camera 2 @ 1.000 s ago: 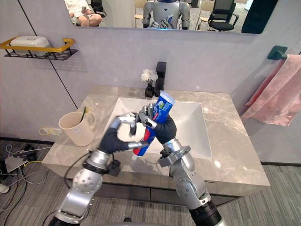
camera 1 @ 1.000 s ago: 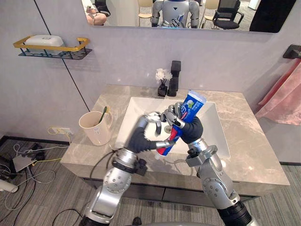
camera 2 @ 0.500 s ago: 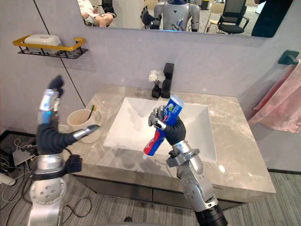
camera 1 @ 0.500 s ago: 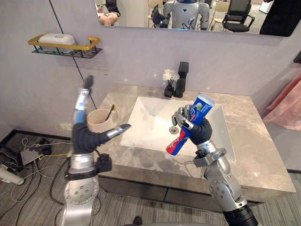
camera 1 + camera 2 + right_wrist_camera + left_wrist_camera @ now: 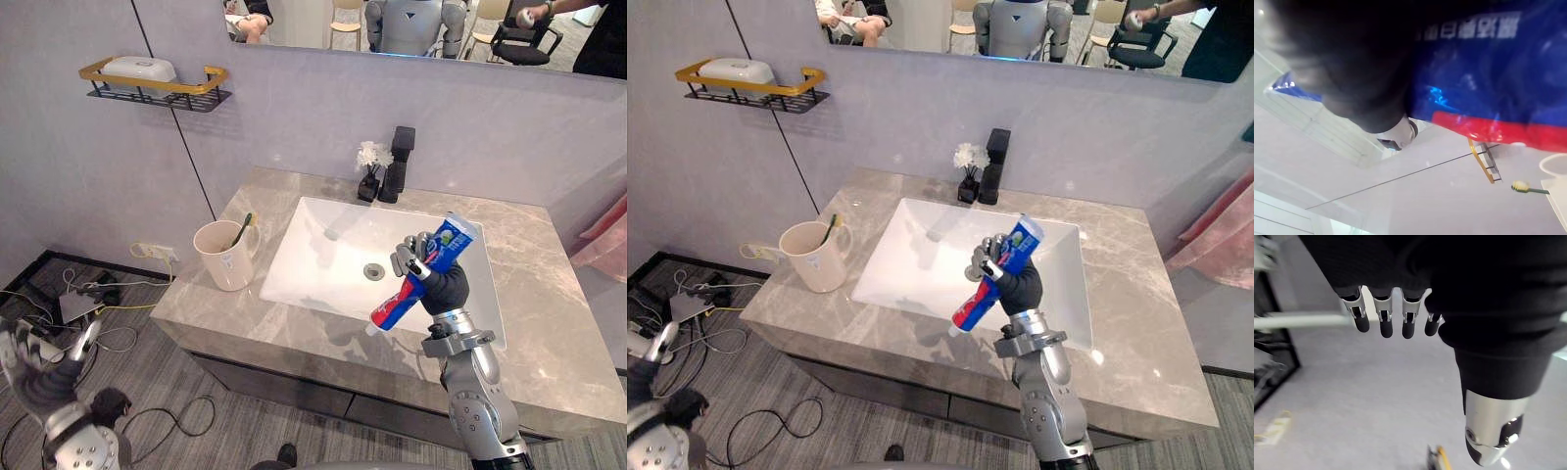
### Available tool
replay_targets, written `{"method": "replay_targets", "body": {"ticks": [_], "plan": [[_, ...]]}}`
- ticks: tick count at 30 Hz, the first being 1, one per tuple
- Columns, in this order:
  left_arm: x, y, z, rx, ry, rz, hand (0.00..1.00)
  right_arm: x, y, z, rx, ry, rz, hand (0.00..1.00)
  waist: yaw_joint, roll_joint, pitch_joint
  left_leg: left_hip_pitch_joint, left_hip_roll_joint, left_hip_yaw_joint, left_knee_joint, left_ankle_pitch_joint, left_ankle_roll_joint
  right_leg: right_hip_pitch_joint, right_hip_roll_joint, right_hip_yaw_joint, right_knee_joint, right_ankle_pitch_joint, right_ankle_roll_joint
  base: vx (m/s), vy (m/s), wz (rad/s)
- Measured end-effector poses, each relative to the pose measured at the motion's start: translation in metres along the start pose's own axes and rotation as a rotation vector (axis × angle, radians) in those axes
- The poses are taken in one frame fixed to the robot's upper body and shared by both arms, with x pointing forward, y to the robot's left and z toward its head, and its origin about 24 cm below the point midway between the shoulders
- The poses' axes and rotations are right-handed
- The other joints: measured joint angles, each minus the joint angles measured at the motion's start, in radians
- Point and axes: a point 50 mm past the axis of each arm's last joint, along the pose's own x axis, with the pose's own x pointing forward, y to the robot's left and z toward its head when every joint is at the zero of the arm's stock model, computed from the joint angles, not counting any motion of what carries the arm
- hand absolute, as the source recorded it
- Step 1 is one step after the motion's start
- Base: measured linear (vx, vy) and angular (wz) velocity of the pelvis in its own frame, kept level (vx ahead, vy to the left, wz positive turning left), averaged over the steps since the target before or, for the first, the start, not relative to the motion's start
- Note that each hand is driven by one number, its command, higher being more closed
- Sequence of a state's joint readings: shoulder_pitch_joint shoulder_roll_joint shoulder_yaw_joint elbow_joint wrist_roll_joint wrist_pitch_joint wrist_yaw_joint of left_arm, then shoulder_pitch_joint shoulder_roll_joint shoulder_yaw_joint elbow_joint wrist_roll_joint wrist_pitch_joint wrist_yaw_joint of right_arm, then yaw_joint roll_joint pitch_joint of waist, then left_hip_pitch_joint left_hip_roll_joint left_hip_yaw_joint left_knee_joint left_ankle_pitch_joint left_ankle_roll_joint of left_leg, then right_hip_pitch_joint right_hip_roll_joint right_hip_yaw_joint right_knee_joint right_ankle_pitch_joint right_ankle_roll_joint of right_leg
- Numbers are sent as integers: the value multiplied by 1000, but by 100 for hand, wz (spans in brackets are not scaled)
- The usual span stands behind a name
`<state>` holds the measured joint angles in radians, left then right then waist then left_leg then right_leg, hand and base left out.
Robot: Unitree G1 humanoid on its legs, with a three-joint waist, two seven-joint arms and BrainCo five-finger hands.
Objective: Organize washtable
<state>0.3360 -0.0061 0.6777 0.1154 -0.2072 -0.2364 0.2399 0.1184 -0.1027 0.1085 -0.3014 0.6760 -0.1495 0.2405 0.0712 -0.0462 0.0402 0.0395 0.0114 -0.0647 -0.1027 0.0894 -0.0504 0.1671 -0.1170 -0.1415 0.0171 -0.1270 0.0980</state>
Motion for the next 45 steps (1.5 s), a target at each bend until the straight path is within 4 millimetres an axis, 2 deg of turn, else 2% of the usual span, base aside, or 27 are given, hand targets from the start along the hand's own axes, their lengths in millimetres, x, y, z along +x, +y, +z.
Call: {"method": "replay_targets", "body": {"ticks": [1, 3, 4, 7, 10, 13, 17, 23, 26, 30, 33, 35, 37, 39, 43, 45], "plan": [[-2, 2, -9, 8, 42, 1, 0, 0, 0, 0, 0, 0, 0, 100, 0, 0, 0, 0, 1, -1, 0, 0, 0, 0, 0, -1, 0, 0, 0, -54, -21, 4], [-14, 10, -45, 32, 217, 5, 0, 0, 1, -1, 3, 2, 3, 100, 0, -2, 0, -2, 3, -3, 0, 0, 0, -4, 0, -3, 2, -3, -2, -62, -22, 2], [-17, 12, -54, 44, 259, 5, 0, 0, 1, -1, 5, 4, 5, 100, 0, -3, 0, -3, 3, -3, 0, 0, 0, -5, 0, -3, 3, -3, -2, -48, -16, -1], [-42, 27, -97, 87, 487, 18, 0, 0, 1, -2, 10, 4, 2, 100, -2, -9, 0, -12, 4, -4, 0, 1, -1, -16, 1, -3, 6, -3, -2, -23, -10, 0], [-63, 32, -122, 114, 637, 5, 0, 0, 2, -3, 12, 4, 2, 100, 0, -17, -2, -13, 3, -8, 1, 1, -1, -16, -1, -8, 7, -3, -2, -1, -13, 4], [-79, 28, -137, 134, 735, -55, 0, 1, 2, -3, 10, 0, 2, 100, 0, -25, -2, -19, 2, -17, 5, 4, 0, -15, -1, -19, 8, -3, -2, 4, -20, 10], [-86, 18, -144, 164, 784, -122, 0, 5, 5, -2, -14, -8, 11, 100, 0, -31, 1, -24, 4, -26, 5, 6, -3, -15, 0, -25, 8, -3, -2, -20, -20, 5], [-96, -7, -153, 256, 824, -313, 0, 36, 25, 11, -73, -100, 124, 100, 3, -34, 3, -27, 7, -41, 5, 9, -6, -15, 5, -29, 8, -3, -2, -16, -17, 3], [-93, -15, -152, 298, 808, -374, 0, 49, 36, 19, -114, -159, 164, 100, 26, -35, 4, -30, 8, -46, 5, 9, -7, -14, 8, -34, 6, -3, -2, -10, -26, 6], [-91, -20, -151, 323, 800, -430, 0, 69, 53, 32, -148, -245, 213, 100, 30, -39, 8, -41, 7, -64, 5, 14, -8, -13, 10, -52, 3, -3, -2, -10, -22, 13], [-89, -28, -150, 346, 783, -477, 0, 80, 64, 44, -182, -336, 224, 100, 55, -42, 17, -42, 7, -68, 2, 14, -9, -12, 10, -54, 2, -3, -2, -6, -6, 1], [-88, -30, -149, 350, 777, -486, 0, 88, 72, 49, -197, -373, 231, 100, 59, -43, 26, -44, 7, -73, 0, 15, -9, -11, 10, -60, 1, -3, -3, -25, -17, 7], [-86, -32, -149, 356, 771, -494, 0, 97, 79, 52, -221, -410, 227, 100, 62, -48, 31, -49, 7, -77, 0, 16, -9, -12, 10, -68, 0, -3, -3, -21, -17, 11], [-84, -36, -147, 371, 756, -522, 0, 103, 85, 55, -241, -438, 219, 100, 77, -51, 33, -56, 6, -86, 1, 18, -10, -14, 10, -75, -2, -3, -3, -3, -17, 11], [-82, -39, -146, 380, 742, -537, 0, 116, 97, 52, -271, -449, 212, 100, 91, -58, 40, -68, 6, -102, 5, 23, -13, -13, 11, -92, -2, -3, -3, 5, -21, 13], [-79, -44, -144, 396, 724, -564, 0, 118, 100, 53, -305, -464, 201, 100, 109, -61, 47, -72, 7, -106, 5, 25, -15, -12, 13, -100, -3, -4, -3, -14, -15, 14]]}}
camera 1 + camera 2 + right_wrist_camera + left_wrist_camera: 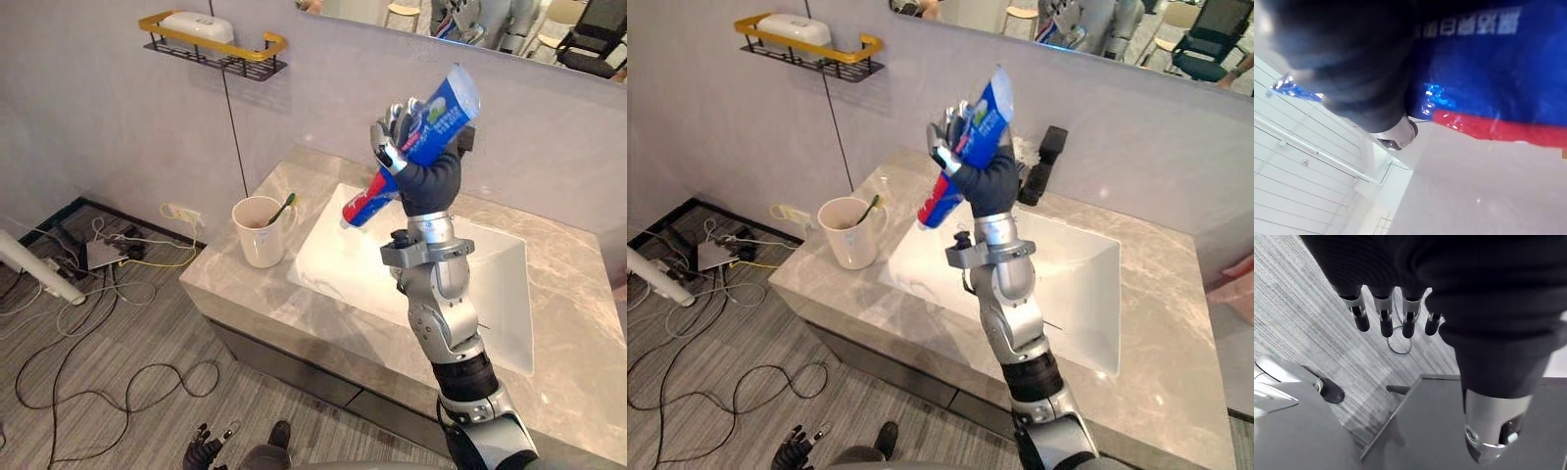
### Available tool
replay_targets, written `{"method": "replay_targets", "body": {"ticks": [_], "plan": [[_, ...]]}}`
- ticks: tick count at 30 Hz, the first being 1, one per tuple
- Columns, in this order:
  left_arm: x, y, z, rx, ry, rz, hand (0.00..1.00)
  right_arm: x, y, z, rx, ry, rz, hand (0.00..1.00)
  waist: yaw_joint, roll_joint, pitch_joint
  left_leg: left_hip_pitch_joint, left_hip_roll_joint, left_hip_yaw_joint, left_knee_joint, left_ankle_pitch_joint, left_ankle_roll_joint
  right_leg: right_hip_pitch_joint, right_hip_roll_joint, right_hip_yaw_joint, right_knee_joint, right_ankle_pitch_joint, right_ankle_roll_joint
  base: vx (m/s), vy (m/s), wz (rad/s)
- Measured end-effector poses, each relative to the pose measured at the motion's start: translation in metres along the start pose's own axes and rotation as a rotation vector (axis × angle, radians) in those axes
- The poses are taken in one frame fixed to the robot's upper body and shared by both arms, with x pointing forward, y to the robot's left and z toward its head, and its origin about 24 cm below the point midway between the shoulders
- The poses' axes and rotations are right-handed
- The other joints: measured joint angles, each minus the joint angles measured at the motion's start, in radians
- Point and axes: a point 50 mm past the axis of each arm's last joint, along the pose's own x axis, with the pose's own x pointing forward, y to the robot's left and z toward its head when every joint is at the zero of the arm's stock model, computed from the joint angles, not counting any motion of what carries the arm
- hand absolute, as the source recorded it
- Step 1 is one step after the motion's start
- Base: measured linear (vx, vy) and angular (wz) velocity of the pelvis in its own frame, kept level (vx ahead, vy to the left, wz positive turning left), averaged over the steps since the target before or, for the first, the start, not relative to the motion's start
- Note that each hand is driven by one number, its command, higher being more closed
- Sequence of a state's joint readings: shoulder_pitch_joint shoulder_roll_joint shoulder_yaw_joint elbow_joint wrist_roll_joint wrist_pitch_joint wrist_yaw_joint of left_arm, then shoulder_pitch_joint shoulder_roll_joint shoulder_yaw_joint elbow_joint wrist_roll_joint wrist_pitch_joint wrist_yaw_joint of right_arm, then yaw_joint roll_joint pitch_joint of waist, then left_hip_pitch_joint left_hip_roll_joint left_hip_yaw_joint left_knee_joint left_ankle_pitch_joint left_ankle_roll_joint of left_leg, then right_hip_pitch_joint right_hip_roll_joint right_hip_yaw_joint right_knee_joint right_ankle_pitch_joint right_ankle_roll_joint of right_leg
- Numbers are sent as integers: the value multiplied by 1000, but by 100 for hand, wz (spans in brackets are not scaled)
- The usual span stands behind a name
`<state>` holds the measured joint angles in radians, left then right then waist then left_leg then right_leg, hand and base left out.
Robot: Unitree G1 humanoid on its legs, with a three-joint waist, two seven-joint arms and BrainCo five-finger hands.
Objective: Organize washtable
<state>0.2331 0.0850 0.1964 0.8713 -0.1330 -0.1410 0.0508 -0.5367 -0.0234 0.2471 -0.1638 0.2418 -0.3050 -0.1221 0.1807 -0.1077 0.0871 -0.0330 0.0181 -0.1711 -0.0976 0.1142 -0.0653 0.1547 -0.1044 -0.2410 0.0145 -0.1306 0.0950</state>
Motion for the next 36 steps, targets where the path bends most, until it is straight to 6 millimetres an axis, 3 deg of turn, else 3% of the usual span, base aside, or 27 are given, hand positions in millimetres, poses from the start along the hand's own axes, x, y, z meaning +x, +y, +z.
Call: {"method": "replay_targets", "body": {"ticks": [9, 18, 22, 29, 36], "plan": [[0, 3, 3, 54, -12, 6, 0, 25, 21, -6, -147, -32, 80, 100, 29, -9, 26, -24, 2, -34, -5, 8, -7, -6, 10, -32, 0, -3, -5, -30, -22, 10], [1, 2, 8, 93, -33, -11, 0, 38, 23, -20, -234, 21, 81, 100, 82, -25, 57, -47, 0, -63, 1, 18, -11, -7, 16, -60, -11, -3, -6, 8, -20, 11], [2, 2, 10, 97, -38, -13, 0, 43, 26, -19, -260, 9, 96, 100, 85, -25, 65, -61, 1, -67, 1, 19, -11, -20, 18, -61, -10, -3, -6, 0, 0, 0], [2, 0, 13, 109, -52, -23, 0, 43, 21, -36, -340, 71, 71, 100, 108, -23, 74, -62, 2, -70, 1, 19, -12, -20, 20, -64, -11, -3, -6, -1, -2, 1], [2, 0, 14, 111, -55, -20, 0, 51, 35, -35, -379, 52, 130, 100, 110, -24, 95, -71, 0, -78, 1, 19, -12, -22, 20, -77, -14, -4, -7, -1, -9, 4]]}}
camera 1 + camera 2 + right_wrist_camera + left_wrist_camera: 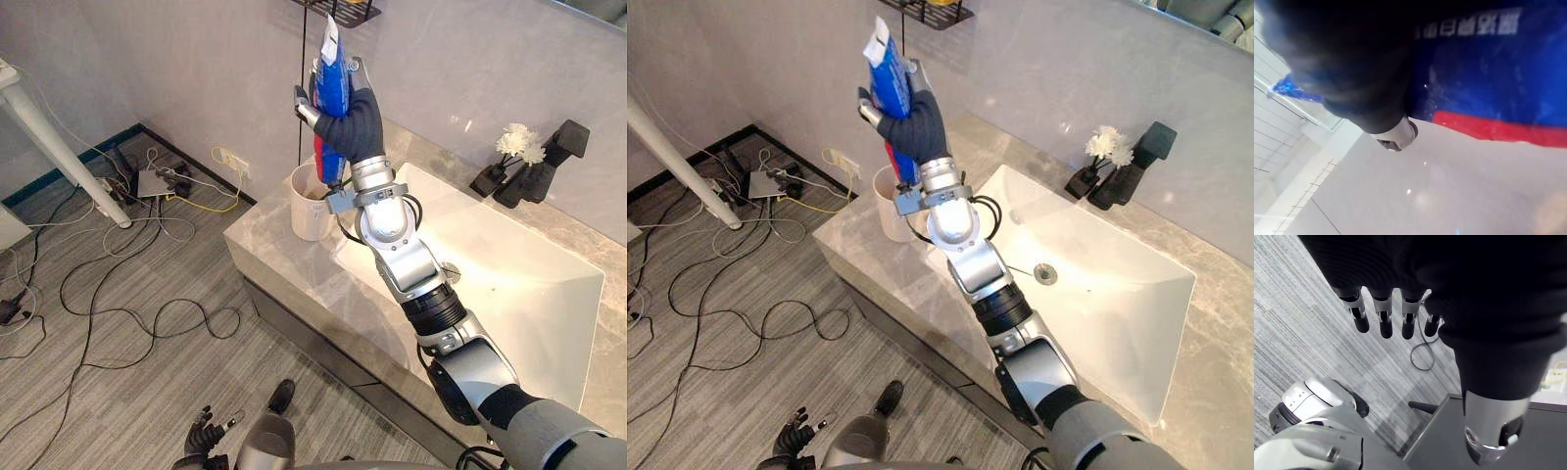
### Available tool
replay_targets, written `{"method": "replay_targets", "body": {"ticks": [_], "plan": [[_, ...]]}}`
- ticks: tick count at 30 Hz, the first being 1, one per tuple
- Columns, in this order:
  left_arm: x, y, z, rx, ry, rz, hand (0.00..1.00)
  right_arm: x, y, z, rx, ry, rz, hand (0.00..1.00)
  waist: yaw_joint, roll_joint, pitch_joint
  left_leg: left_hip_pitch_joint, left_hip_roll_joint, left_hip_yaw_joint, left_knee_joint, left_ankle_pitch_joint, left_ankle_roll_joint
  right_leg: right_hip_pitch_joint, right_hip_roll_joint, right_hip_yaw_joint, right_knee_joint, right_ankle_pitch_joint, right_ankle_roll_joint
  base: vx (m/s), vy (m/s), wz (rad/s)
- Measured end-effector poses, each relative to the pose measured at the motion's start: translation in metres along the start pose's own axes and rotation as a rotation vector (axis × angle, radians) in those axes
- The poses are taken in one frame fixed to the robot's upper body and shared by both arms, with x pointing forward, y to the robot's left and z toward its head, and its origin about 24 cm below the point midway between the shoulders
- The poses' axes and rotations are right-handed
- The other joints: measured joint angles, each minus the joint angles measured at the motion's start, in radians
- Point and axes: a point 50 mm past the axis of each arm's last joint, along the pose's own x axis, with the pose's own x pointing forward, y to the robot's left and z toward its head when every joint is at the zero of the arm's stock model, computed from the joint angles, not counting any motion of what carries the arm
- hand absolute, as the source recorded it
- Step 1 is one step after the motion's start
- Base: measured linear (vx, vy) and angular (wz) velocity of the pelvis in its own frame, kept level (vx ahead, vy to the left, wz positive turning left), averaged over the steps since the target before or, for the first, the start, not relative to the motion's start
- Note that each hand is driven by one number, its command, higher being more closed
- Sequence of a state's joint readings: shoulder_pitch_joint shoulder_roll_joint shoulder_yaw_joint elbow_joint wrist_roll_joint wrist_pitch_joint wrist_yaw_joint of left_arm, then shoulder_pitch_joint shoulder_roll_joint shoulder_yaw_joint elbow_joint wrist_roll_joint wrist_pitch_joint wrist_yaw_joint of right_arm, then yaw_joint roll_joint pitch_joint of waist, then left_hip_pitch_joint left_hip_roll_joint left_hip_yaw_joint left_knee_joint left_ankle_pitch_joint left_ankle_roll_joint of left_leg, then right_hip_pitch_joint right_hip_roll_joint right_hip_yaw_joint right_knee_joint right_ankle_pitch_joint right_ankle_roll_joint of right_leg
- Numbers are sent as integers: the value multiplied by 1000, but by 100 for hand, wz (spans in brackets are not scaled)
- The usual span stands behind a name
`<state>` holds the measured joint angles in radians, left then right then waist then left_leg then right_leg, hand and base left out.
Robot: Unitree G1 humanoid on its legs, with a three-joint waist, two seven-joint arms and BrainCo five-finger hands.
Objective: Organize washtable
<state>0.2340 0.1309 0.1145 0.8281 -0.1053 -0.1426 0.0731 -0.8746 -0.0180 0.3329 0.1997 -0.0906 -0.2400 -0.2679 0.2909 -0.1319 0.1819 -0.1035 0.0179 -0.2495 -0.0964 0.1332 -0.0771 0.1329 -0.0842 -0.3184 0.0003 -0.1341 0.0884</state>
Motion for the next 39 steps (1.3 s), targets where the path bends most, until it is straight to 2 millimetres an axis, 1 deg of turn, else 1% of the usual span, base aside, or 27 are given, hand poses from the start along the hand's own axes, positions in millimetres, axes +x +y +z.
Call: {"method": "replay_targets", "body": {"ticks": [5, 11, 16, 20, 23, 28, 39], "plan": [[0, 0, 1, 2, -2, 1, 0, -2, 1, -13, -21, 65, 9, 100, 2, 1, 1, -5, 0, -7, 0, 0, 0, -1, 2, -10, -1, 0, 0, 4, -9, 4], [0, 0, 0, 1, -2, 7, 0, -2, 1, -14, -23, 69, -2, 100, 2, 4, 5, -7, 0, -12, 0, 0, -1, -1, 3, -12, -2, -1, -1, -2, -1, 1], [0, -1, 1, 5, -3, 8, 0, -4, 2, -22, -32, 105, 6, 100, 4, 6, 7, -11, 0, -20, 0, 1, -2, -1, 5, -19, -2, -3, -4, -7, -10, 5], [0, -2, 1, 15, -6, 0, 0, -6, 8, -22, -28, 105, 28, 100, 3, 14, 23, -11, 1, -21, 0, 2, -3, 0, 7, -20, -1, -3, -5, -1, -3, 1], [0, -2, 2, 7, -17, 0, 0, -6, 8, -24, -27, 115, 29, 100, 4, 14, 33, -11, 2, -21, 0, 2, -3, -1, 7, -20, -1, -3, -5, 0, 0, 0], [0, -3, 3, 16, -22, -5, 0, -16, 9, -37, -15, 185, 25, 100, 3, 15, 34, -14, 1, -23, 0, 2, -3, -2, 7, -22, -2, -3, -5, 0, 0, 0], [0, -3, 2, 15, -21, -5, 0, -21, 11, -40, -4, 202, 29, 100, 1, 16, 34, -22, 2, -23, 0, 3, -4, -13, 8, -26, 2, -4, -6, 0, 0, 0]]}}
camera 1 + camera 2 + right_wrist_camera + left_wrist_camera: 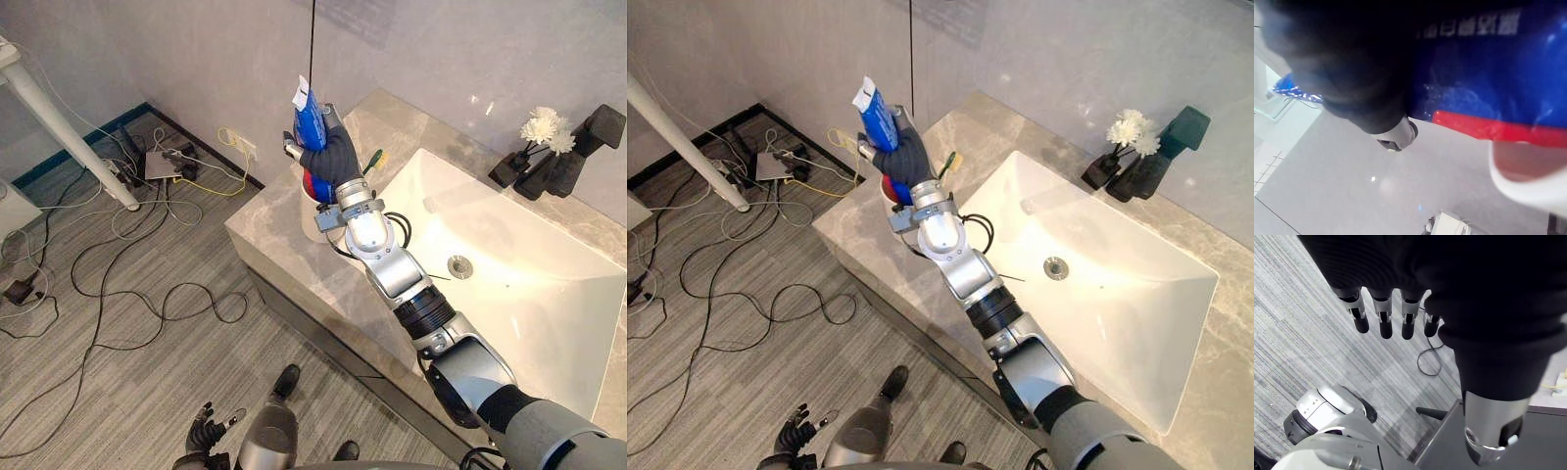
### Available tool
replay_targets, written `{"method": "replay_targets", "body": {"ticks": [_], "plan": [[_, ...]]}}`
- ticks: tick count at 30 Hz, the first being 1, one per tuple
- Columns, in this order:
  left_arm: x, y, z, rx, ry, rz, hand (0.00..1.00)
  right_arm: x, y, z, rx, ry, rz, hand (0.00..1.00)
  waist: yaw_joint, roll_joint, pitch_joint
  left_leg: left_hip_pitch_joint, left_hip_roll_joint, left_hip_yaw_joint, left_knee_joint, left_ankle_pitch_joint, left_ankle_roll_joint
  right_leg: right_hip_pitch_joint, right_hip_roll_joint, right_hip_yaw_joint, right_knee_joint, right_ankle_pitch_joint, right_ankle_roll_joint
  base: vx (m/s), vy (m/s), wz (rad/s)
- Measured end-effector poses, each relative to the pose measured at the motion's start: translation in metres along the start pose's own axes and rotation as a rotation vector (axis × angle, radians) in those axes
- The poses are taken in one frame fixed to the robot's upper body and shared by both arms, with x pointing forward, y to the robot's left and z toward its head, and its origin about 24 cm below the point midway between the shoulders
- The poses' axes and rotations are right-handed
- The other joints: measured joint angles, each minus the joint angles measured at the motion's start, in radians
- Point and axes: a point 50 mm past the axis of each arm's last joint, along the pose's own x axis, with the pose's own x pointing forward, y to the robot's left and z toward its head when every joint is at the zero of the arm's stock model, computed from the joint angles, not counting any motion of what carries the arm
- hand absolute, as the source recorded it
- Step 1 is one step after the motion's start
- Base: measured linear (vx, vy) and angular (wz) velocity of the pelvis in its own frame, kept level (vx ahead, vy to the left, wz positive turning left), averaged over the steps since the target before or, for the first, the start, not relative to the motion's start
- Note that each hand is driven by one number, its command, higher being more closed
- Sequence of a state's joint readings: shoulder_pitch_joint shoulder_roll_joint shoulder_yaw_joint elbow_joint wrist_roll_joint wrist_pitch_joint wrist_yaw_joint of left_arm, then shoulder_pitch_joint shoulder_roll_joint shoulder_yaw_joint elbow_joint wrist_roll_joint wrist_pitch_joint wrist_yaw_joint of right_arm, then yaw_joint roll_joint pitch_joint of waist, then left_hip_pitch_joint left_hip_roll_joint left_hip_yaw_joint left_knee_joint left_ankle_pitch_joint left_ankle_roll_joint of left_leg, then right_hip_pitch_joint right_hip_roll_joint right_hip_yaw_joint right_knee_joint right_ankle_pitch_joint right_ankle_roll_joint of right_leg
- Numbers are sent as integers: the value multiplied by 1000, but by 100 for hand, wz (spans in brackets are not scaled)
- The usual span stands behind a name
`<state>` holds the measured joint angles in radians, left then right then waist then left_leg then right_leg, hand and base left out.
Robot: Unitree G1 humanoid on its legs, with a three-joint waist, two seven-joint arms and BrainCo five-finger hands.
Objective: Organize washtable
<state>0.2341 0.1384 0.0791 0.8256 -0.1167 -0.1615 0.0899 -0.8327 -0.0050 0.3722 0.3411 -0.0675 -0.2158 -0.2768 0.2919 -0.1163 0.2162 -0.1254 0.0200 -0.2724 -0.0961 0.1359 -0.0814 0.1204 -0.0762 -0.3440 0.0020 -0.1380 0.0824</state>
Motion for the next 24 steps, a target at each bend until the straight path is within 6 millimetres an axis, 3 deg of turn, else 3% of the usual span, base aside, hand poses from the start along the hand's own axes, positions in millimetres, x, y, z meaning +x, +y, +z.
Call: {"method": "replay_targets", "body": {"ticks": [2, 3, 24], "plan": [[0, 0, 0, 0, 0, 0, 0, 0, 0, 0, 1, 1, 1, 100, 0, 0, 0, 0, 0, 0, 0, 0, 0, 0, 0, 0, 0, 0, 0, 0, 0, 0], [0, 0, 0, 0, 0, 0, 0, 0, 1, 0, 4, 1, 4, 0, 0, 0, 0, 0, 0, 0, 0, 0, 0, 0, 0, 0, 1, 0, 0, 0, 0, 0], [0, 1, -2, -6, 7, 2, 0, -12, 4, -8, 30, 32, 7, 0, -3, 1, 0, 22, -1, 1, 0, 1, -1, 15, 2, 0, 13, -7, -9, 0, 0, 0]]}}
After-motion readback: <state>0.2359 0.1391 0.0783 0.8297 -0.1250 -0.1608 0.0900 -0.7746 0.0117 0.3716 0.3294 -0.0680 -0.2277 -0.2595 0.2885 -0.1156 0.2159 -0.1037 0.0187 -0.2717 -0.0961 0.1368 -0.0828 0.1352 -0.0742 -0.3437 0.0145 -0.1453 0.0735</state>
